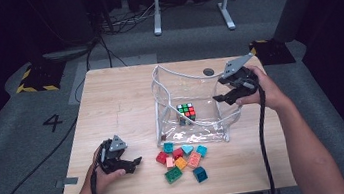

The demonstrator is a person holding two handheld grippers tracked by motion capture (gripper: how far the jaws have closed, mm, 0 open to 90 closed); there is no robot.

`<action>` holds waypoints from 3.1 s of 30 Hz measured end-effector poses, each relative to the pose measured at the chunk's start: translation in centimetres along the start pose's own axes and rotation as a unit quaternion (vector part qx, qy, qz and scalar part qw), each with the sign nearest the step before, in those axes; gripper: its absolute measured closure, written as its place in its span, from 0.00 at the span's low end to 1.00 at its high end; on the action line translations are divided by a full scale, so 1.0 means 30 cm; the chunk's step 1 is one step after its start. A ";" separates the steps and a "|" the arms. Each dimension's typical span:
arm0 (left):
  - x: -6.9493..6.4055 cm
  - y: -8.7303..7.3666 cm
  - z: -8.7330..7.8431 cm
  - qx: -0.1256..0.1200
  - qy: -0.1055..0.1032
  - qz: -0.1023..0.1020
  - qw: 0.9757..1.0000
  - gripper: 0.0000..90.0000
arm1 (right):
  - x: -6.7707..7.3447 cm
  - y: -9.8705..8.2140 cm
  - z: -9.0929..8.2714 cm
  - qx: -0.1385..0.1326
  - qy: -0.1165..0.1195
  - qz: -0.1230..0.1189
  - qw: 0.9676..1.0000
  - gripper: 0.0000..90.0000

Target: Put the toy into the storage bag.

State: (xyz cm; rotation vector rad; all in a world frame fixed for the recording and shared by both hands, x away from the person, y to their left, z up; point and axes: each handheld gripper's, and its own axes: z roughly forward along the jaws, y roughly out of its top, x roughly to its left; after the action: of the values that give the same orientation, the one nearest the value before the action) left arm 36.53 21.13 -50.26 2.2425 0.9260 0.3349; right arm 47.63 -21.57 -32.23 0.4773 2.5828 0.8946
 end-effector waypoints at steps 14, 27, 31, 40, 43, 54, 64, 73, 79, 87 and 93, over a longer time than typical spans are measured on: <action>0.000 0.000 0.000 0.001 0.000 -0.001 1.000 0.13 | 0.033 -0.054 -0.156 -0.122 -0.058 0.036 0.990 0.34; 0.000 0.000 0.000 0.000 0.000 0.000 1.000 0.13 | 0.090 -0.163 -0.265 -0.164 -0.083 0.052 0.982 0.33; -0.001 0.000 0.000 0.001 0.000 -0.001 1.000 0.13 | 0.109 -0.201 -0.288 -0.169 -0.090 0.054 0.980 0.32; -0.001 0.000 0.000 0.001 0.000 -0.001 1.000 0.13 | 0.164 -0.321 -0.292 -0.182 -0.091 0.081 0.976 0.31; -0.001 0.000 -0.001 0.001 0.000 -0.001 1.000 0.13 | 0.182 -0.361 -0.269 -0.175 -0.084 0.086 0.977 0.32; -0.002 -0.001 -0.001 0.000 0.002 -0.001 1.000 0.13 | 0.273 -0.477 -0.149 -0.146 -0.076 0.098 0.981 0.38; -0.003 -0.001 -0.001 0.000 0.004 -0.002 1.000 0.13 | 0.371 -0.535 -0.046 -0.140 -0.029 0.107 0.984 0.41; -0.004 -0.001 -0.001 -0.001 0.004 -0.003 1.000 0.13 | 0.481 -0.563 0.066 -0.113 0.054 0.102 0.987 0.41; -0.004 -0.001 -0.001 -0.001 0.004 -0.003 1.000 0.13 | 0.545 -0.529 0.128 -0.101 0.092 0.079 0.987 0.41; -0.004 -0.001 -0.002 -0.001 0.005 -0.003 1.000 0.13 | 0.612 -0.475 0.175 -0.098 0.123 0.067 0.985 0.41; -0.004 -0.002 -0.001 -0.001 0.004 -0.003 1.000 0.13 | 0.650 -0.434 0.229 -0.094 0.134 0.046 0.985 0.40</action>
State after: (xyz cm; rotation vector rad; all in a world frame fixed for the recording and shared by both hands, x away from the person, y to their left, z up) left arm 36.41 21.10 -50.26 2.2383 0.9367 0.3427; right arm 31.03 -19.38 -50.04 0.4531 2.6938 1.3010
